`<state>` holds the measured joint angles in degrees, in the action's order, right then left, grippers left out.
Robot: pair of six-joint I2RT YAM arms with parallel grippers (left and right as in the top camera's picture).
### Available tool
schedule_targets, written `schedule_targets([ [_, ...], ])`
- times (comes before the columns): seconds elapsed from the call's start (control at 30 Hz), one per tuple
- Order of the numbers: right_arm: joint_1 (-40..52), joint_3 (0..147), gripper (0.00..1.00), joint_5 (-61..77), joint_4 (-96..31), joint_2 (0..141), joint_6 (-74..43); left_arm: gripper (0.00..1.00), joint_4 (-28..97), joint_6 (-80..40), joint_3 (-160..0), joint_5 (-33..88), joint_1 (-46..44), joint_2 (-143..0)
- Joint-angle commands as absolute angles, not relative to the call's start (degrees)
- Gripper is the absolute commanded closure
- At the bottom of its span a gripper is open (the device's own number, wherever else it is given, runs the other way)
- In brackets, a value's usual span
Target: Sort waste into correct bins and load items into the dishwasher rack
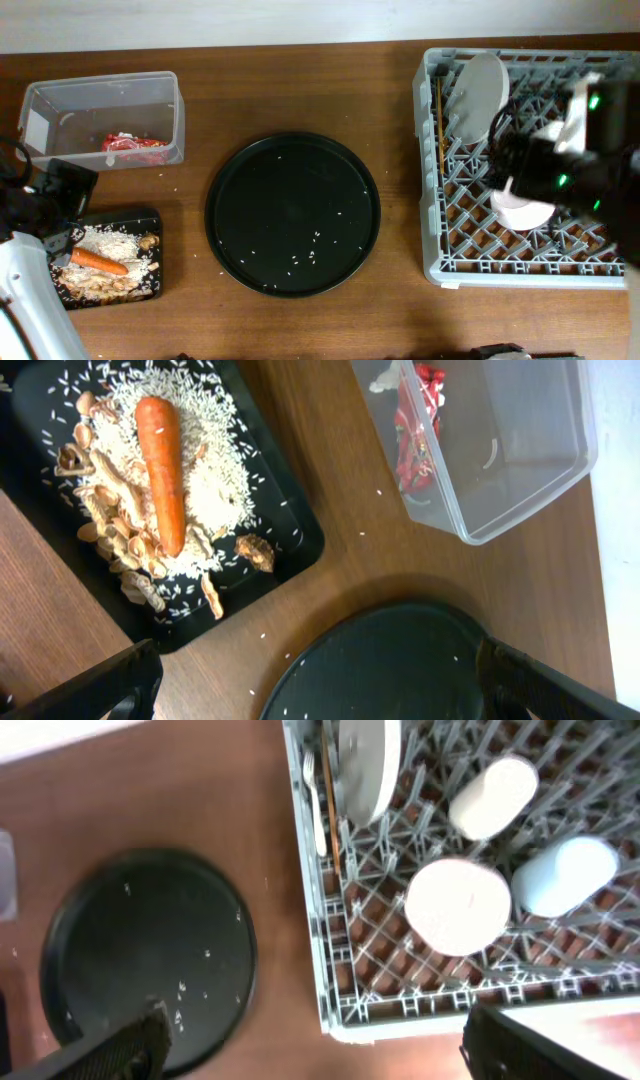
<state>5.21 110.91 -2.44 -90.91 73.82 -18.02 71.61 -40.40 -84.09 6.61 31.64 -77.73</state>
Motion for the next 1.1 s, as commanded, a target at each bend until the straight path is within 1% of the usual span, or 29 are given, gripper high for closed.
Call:
schedule_targets([
  [0.0, 5.8, 93.5, 0.03, -2.1, -82.9, 63.7, -20.0, 0.01, 71.7, -41.1, -84.1, 6.2, 31.9, -77.5],
  [0.07, 5.8, 84.9, 0.01, -1.7, -78.0, 59.4, -21.8, 0.01, 71.7, -41.1, -84.1, 6.2, 31.9, -77.5],
  [0.13, 5.8, 77.1, 0.01, -1.4, -75.2, 56.5, -28.7, 0.01, 71.7, -41.1, -84.1, 6.2, 31.9, -77.5],
  [0.2, 5.8, 73.3, 0.01, -1.5, -75.2, 56.0, -30.8, 0.01, 71.7, -41.1, -84.1, 6.2, 31.9, -77.5],
  [0.3, 5.8, 68.8, 0.01, 3.3, -75.2, 56.8, -31.0, 0.01, 71.7, -41.1, -84.1, 6.2, 31.9, -77.5],
  [0.43, 5.7, 66.9, 0.01, 3.2, -75.3, 61.0, -30.3, 0.01, 71.7, -41.1, -84.1, 6.2, 31.9, -77.5],
  [0.57, 5.7, 66.9, 0.01, 2.1, -75.5, 66.8, -24.9, 0.01, 71.7, -41.1, -84.1, 6.2, 31.9, -77.5],
  [0.77, 5.7, 66.7, 0.01, 3.9, -68.9, 70.8, -24.6, 0.01, 71.7, -41.1, -84.1, 6.2, 31.9, -77.5],
  [0.83, 6.0, 65.4, 0.01, 4.3, -66.2, 68.7, -24.4, 0.01, 71.7, -41.1, -84.1, 6.2, 31.9, -77.5],
  [0.93, 6.0, 59.9, 0.01, 4.3, -59.0, 62.0, -24.2, 0.01, 71.7, -41.1, -84.1, 6.2, 31.9, -77.5],
  [1.07, 6.0, 45.3, 0.01, 4.4, -44.9, 46.6, -24.3, 0.01, 71.7, -41.1, -84.1, 6.2, 31.9, -77.5],
])
